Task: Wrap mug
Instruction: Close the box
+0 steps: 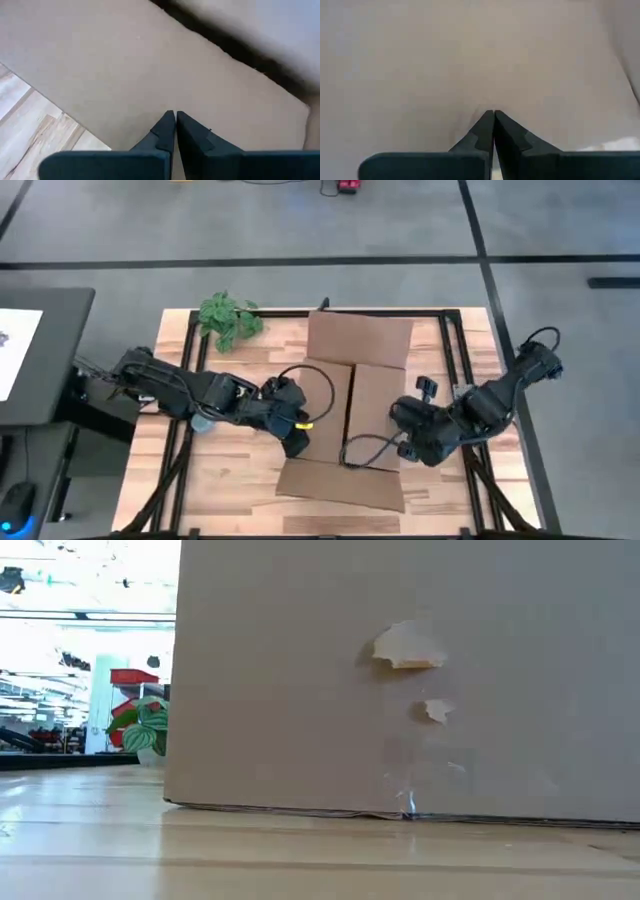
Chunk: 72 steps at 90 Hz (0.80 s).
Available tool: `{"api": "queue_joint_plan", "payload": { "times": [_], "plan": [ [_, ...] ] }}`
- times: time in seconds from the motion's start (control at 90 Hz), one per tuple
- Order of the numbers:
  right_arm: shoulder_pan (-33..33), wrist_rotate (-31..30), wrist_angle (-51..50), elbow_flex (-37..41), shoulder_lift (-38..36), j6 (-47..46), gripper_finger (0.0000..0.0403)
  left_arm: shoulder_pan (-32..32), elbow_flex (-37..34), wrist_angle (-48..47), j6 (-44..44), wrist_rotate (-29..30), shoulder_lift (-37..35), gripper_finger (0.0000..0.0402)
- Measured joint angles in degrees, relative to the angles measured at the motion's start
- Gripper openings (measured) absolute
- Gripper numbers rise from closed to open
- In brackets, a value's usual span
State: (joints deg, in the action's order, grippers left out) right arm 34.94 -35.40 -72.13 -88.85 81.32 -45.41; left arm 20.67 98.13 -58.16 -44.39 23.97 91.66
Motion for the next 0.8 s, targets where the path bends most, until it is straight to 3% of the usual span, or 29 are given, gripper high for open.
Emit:
{"api": "queue_joint_plan", "payload": {
  "times": [0.389,0.611,0.8],
  "plan": [
    [-3.7,-1.6,24.0,24.8,-18.2,4.2,0.0,1.1,0.0,1.2,-5.3,2.0,0.4,0.0],
    [-9.7,-0.4,27.3,28.2,-22.1,14.2,0.0,0.7,0.1,0.2,-3.1,8.0,2.3,0.0],
    [-16.3,5.3,27.9,28.2,-22.7,21.6,0.0,-2.4,0.2,-0.1,3.3,9.6,3.7,0.0]
  ]
}}
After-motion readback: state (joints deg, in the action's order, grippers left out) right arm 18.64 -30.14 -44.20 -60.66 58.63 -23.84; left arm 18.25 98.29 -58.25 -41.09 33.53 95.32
